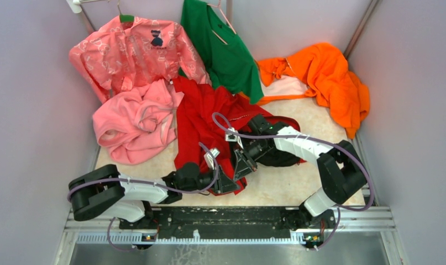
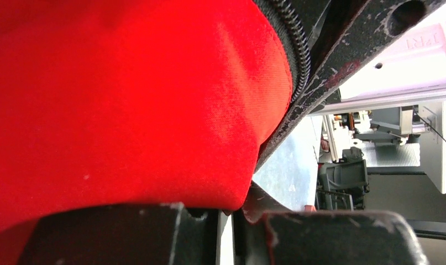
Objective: Zip up the jacket
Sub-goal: Pick up the jacket from the center of the board.
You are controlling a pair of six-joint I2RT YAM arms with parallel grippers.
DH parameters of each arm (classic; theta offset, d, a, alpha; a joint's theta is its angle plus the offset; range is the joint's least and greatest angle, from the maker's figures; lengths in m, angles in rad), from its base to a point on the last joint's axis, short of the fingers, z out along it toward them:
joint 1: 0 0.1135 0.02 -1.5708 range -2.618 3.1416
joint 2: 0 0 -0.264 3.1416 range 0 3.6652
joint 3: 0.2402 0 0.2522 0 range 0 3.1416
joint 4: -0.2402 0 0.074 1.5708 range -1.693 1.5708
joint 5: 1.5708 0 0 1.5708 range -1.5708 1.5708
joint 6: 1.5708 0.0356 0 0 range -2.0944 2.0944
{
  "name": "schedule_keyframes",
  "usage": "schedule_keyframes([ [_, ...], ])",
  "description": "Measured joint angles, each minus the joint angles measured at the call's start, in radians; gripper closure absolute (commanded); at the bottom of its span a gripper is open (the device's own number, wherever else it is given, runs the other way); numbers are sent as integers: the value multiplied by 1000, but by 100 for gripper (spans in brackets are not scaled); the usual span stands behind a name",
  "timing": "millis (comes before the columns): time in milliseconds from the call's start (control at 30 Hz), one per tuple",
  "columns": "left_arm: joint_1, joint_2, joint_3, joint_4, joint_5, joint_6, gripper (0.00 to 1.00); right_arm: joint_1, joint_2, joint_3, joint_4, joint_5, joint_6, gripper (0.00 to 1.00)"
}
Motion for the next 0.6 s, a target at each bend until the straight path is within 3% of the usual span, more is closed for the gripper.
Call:
schedule_keyframes([
  [233, 8, 0, 5, -6, 12, 11, 100, 0, -7, 0, 0, 9, -14, 100],
  [433, 14, 0, 6, -15, 27, 18, 100, -2, -10, 0, -19, 10, -35, 77],
  [600, 20, -3, 6, -29, 33, 19, 100, -8, -10, 0, -42, 17, -64, 73],
])
